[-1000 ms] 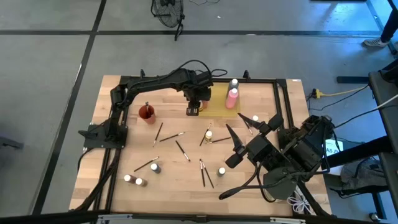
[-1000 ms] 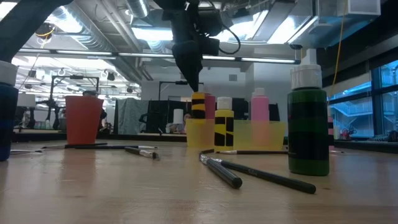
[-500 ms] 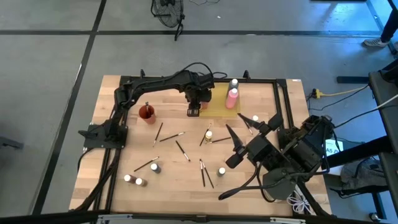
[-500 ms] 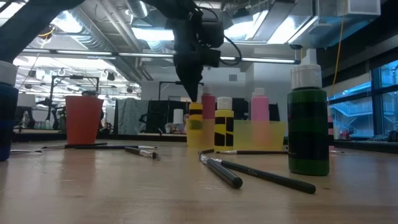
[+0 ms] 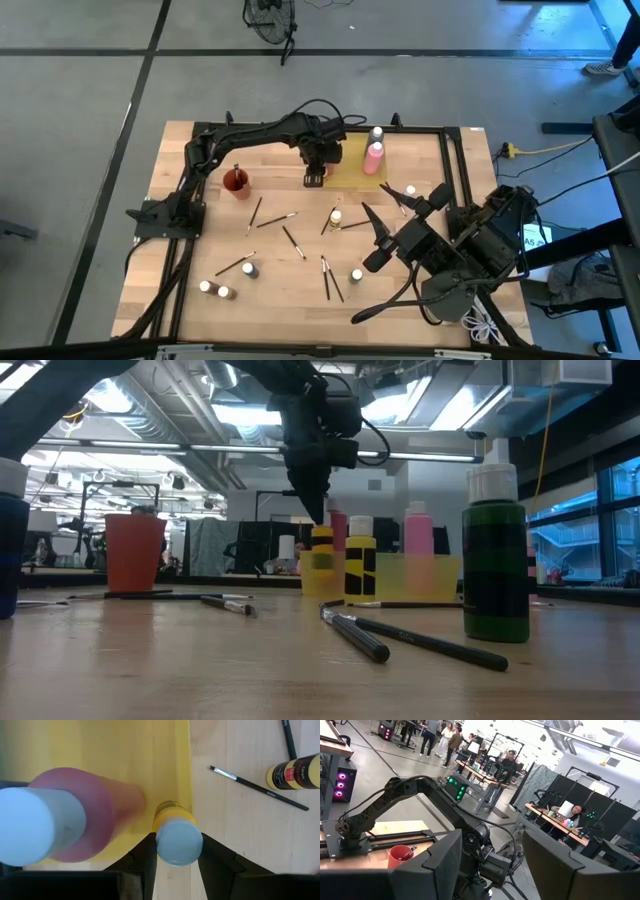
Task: Pick & Place Paint Supplies
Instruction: Put the top left small yellow paint bottle into the red bin
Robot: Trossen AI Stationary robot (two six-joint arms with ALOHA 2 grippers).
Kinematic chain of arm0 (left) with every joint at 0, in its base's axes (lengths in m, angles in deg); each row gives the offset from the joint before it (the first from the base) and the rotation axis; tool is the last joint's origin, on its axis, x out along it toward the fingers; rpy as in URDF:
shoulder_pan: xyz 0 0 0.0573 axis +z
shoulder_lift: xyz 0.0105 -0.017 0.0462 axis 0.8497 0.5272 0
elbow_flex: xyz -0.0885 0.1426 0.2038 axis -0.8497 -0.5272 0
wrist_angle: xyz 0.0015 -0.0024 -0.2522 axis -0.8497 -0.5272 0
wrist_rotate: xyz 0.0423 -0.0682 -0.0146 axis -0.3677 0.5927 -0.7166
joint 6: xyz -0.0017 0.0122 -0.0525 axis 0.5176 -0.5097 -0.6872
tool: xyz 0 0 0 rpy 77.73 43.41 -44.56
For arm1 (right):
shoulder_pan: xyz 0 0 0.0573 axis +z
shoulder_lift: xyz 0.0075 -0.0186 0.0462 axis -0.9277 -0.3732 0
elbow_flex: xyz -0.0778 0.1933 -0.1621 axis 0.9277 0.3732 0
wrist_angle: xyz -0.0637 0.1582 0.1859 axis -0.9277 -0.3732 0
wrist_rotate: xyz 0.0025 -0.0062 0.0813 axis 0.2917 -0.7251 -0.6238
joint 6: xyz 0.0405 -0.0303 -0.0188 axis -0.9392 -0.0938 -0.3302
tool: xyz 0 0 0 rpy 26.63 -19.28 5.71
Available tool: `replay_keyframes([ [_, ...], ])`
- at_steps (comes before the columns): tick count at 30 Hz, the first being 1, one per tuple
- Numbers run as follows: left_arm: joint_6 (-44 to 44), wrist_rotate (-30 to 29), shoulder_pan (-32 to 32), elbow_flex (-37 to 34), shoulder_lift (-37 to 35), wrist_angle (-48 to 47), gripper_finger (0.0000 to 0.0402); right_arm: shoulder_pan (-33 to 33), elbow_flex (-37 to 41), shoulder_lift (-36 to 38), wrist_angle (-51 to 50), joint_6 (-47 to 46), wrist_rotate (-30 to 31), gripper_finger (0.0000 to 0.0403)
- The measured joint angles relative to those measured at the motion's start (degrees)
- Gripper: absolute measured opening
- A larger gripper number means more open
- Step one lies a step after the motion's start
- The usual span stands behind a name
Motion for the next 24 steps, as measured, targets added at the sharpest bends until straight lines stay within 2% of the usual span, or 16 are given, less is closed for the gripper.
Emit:
replay_keyframes([
  [24, -1.5, 0.5, 0.3, 0.0, 0.1, 0.1, 0.0120, 0.0, 0.0, 0.0, -1.9, 0.0, 0.0, 0.0213],
])
